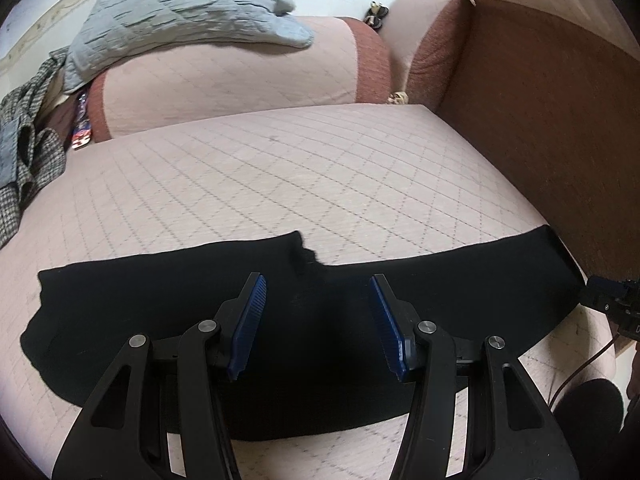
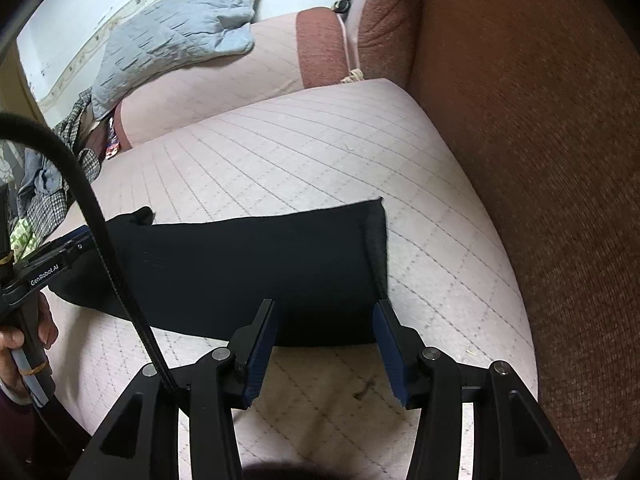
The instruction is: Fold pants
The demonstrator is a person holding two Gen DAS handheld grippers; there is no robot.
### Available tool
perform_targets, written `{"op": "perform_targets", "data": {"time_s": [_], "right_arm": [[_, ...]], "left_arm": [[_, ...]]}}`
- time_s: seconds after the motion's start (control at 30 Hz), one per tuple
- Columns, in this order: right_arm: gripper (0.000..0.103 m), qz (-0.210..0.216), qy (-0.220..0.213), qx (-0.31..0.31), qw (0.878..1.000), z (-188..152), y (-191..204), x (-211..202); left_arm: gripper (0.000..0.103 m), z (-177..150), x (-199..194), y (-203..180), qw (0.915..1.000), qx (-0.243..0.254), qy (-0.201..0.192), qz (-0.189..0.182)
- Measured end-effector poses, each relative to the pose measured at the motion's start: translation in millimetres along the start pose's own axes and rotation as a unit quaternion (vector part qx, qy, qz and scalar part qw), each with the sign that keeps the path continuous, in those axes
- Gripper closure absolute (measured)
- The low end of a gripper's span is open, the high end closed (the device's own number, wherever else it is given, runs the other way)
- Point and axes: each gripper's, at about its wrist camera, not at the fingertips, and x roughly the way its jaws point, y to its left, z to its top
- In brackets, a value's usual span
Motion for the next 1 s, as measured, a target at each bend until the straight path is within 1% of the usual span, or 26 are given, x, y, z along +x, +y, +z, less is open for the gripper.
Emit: {"op": "perform_targets", "data": {"time_s": [0.1, 0.2, 0.27, 0.37, 0.4, 0.47, 0.53, 0.67, 0.73, 0.8, 0.9, 0.93, 0.97, 1.0], "right_arm": [[0.055, 0.001, 0.000, 0.006, 1.000, -3, -10, -2], [0.054, 0.003, 0.002, 0.011, 1.000, -9, -16, -5], [0.054, 0.008, 0.001, 0.016, 1.000, -13, -22, -6], [0.053, 0.021, -0.002, 0.021, 1.000, -19, -28, -7], [0.051, 0.026, -0.004, 0.023, 0.999, -22, -30, -7], [0.050, 0.049, -0.002, 0.035, 0.998, -26, -37, -4], [0.050, 0.072, -0.004, 0.045, 0.996, -28, -41, 0], [0.049, 0.106, -0.008, 0.044, 0.993, -27, -45, 11], [0.049, 0.122, -0.011, 0.045, 0.991, -26, -47, 16], [0.049, 0.135, -0.017, 0.041, 0.990, -26, -47, 18], [0.049, 0.153, -0.023, 0.038, 0.987, -27, -48, 22], [0.049, 0.161, -0.026, 0.038, 0.986, -27, -50, 23], [0.049, 0.165, -0.027, 0.038, 0.985, -27, -51, 25], [0.049, 0.171, -0.030, 0.039, 0.984, -27, -52, 26]], "left_arm": [[0.051, 3, 8, -10, 0.9999, 0.012, 0.007, -0.010], [0.051, 8, 17, -23, 0.9988, 0.025, 0.018, -0.037], [0.051, 13, 25, -35, 0.9971, 0.036, 0.029, -0.060], [0.051, 24, 42, -59, 0.9900, 0.059, 0.063, -0.111], [0.051, 28, 48, -67, 0.9865, 0.064, 0.074, -0.131], [0.051, 36, 56, -84, 0.9787, 0.068, 0.088, -0.172], [0.051, 45, 67, -103, 0.9683, 0.086, 0.102, -0.211], [0.051, 57, 89, -143, 0.9541, 0.133, 0.119, -0.241], [0.051, 63, 102, -162, 0.9430, 0.154, 0.137, -0.261], [0.051, 69, 116, -179, 0.9345, 0.174, 0.150, -0.272], [0.051, 77, 140, -203, 0.9211, 0.183, 0.185, -0.290], [0.051, 78, 147, -211, 0.9174, 0.188, 0.195, -0.292], [0.050, 79, 149, -217, 0.9158, 0.195, 0.193, -0.293], [0.047, 81, 150, -223, 0.9134, 0.207, 0.189, -0.296]]}}
